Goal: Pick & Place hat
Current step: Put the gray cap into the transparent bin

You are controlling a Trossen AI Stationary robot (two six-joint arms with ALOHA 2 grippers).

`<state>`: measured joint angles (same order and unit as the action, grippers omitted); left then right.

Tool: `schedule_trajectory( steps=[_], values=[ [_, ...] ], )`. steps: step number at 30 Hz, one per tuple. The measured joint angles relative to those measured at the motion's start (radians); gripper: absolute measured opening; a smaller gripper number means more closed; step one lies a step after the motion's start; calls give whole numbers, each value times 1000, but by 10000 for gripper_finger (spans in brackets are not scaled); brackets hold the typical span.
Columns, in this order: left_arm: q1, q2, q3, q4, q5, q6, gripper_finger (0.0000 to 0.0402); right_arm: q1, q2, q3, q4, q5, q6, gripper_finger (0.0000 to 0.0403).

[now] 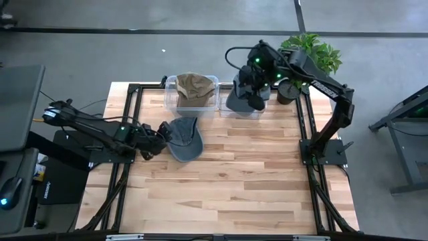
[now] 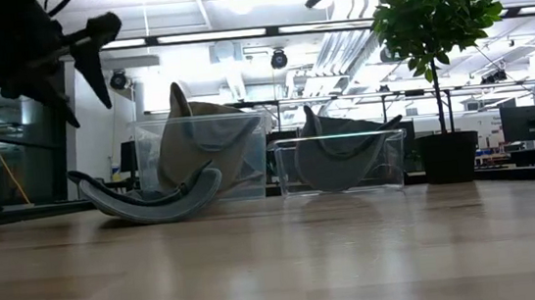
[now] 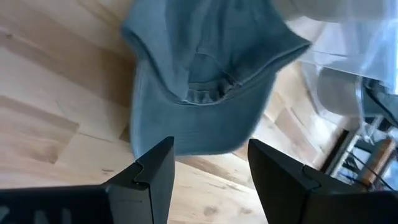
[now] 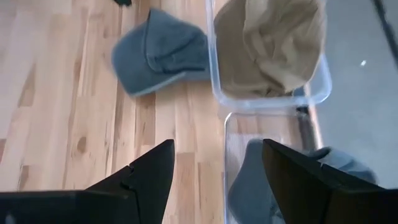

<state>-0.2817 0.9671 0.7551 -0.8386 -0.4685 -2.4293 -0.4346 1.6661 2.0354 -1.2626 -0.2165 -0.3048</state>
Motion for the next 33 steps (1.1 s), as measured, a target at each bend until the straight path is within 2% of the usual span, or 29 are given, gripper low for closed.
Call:
schedule_trajectory(
  steps=[7,11,18,22,28,33],
  values=[
    [0,119,1,52,45,-68,182,-4,-96,-278,179,-8,41,236],
    [0,172,1,71,86,-120,182,-4,-178,-449,302,-65,105,236],
    [0,199,1,75,116,-202,182,-3,-323,-665,443,-83,201,236],
    [1,199,2,55,117,-247,188,-3,-371,-730,474,-82,233,236],
    [2,211,2,-31,83,-259,229,-3,-390,-781,474,-82,247,236],
    [60,253,-1,-87,76,-235,255,-3,-392,-784,488,-86,237,236]
  ],
)
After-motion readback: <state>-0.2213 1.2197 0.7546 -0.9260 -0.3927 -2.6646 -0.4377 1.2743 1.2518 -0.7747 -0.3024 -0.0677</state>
